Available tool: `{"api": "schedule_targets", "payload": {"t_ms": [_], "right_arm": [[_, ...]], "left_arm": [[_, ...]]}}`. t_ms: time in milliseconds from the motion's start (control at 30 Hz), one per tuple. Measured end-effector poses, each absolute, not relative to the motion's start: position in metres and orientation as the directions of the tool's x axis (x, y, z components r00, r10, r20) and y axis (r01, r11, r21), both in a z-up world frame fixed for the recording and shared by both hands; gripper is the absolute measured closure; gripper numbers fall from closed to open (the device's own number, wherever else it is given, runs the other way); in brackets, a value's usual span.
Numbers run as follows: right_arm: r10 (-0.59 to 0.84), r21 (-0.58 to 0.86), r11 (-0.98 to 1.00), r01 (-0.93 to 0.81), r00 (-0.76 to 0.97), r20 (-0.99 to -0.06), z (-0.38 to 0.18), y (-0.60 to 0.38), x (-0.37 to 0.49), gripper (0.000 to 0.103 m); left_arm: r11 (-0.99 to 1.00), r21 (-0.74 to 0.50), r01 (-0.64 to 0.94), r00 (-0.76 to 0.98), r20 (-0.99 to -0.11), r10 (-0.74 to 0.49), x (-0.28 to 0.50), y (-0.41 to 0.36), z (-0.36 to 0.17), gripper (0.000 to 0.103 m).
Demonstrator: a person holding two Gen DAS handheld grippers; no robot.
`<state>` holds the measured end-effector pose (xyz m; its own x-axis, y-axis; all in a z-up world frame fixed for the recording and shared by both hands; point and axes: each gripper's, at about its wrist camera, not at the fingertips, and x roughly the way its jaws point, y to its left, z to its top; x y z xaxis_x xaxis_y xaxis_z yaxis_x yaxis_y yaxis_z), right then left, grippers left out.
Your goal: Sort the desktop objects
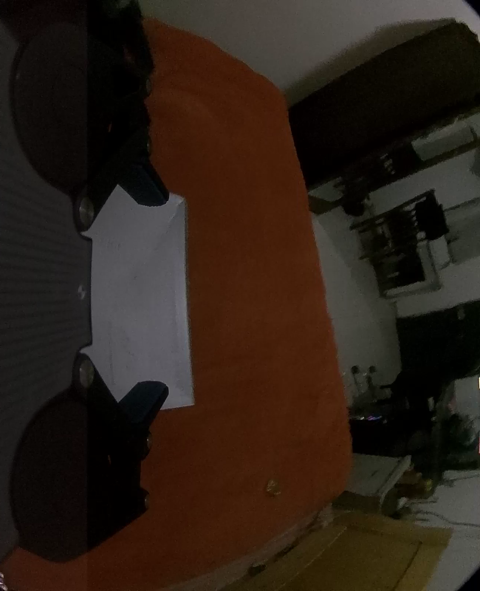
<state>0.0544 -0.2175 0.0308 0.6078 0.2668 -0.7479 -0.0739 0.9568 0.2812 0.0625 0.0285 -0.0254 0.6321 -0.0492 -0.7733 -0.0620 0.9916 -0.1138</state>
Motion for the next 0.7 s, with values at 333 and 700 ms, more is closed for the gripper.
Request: {"api": "schedule_targets", "payload": {"t_ms": [333, 700], "right_arm": [[0.261, 0.293, 0.955, 0.054, 0.325, -0.909, -0.048, -0.235, 0.054, 0.000], [0.231, 0.232, 0.971, -0.062, 0.494, -0.838, -0.030, -0.216, -0.020, 0.000]], "left_arm": [[0.982, -0.087, -0.168, 0.416, -0.909, -0.010, 0.061, 0.054, -0.092, 0.001], [0.998, 0.062, -0.011, 0.530, -0.846, 0.059, 0.027, 0.016, -0.078, 0.001]]}}
